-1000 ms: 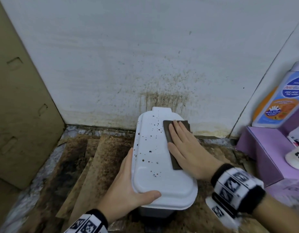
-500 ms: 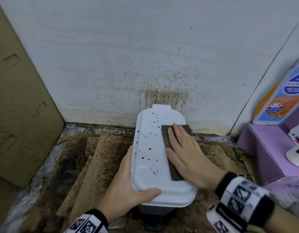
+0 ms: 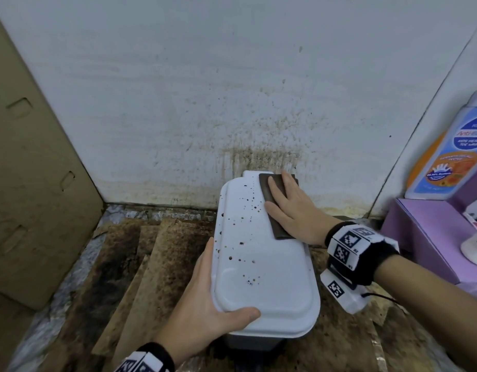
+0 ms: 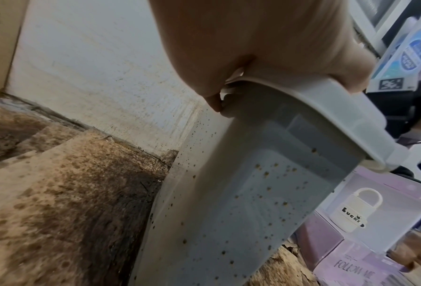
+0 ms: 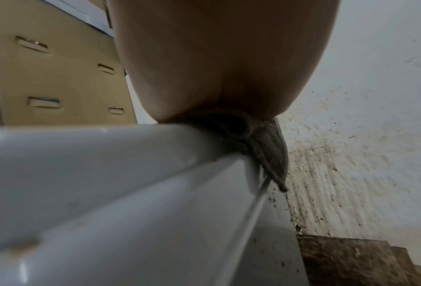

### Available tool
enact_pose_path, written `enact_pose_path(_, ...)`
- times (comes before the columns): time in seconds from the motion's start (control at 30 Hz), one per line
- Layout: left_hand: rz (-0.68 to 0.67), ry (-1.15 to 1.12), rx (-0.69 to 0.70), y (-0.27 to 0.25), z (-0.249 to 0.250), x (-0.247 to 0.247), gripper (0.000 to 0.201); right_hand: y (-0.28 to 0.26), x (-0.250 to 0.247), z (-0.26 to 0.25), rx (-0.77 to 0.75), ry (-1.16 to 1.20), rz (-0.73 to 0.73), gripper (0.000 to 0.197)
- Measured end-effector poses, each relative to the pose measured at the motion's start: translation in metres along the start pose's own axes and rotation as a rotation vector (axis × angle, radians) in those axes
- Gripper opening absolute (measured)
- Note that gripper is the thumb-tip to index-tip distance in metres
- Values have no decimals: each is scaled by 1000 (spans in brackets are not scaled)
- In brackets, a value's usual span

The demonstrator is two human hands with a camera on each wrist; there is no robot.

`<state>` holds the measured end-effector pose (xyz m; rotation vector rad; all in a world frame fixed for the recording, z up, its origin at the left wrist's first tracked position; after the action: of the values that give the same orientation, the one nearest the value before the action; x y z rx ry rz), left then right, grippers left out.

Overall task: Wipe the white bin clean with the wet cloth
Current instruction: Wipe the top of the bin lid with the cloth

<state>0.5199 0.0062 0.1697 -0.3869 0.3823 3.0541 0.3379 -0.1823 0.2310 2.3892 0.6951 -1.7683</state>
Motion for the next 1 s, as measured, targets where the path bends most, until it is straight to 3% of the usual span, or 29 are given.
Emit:
enact_pose_path(0.13, 0, 19, 6, -1, 2, -1, 127, -4, 2, -1, 24, 16, 67, 70)
enact_pose_path(0.53, 5, 11, 15, -3, 7, -1, 117, -30, 14, 1, 112, 169, 55, 72)
enact_pose_path(1.0, 3, -2, 21, -3, 8, 1, 115, -155, 49, -14, 13, 155, 61, 69)
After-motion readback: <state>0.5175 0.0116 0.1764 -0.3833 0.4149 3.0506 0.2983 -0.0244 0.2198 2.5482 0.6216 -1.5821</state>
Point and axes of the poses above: each hand's wrist, its own y-axis towards the middle knuckle, its own x-axis out of the palm, z = x × y, the point moved 2 cm from there along y, towards the middle knuckle, and after that the axes turned 12 degrees about x, right-handed, at the moved point
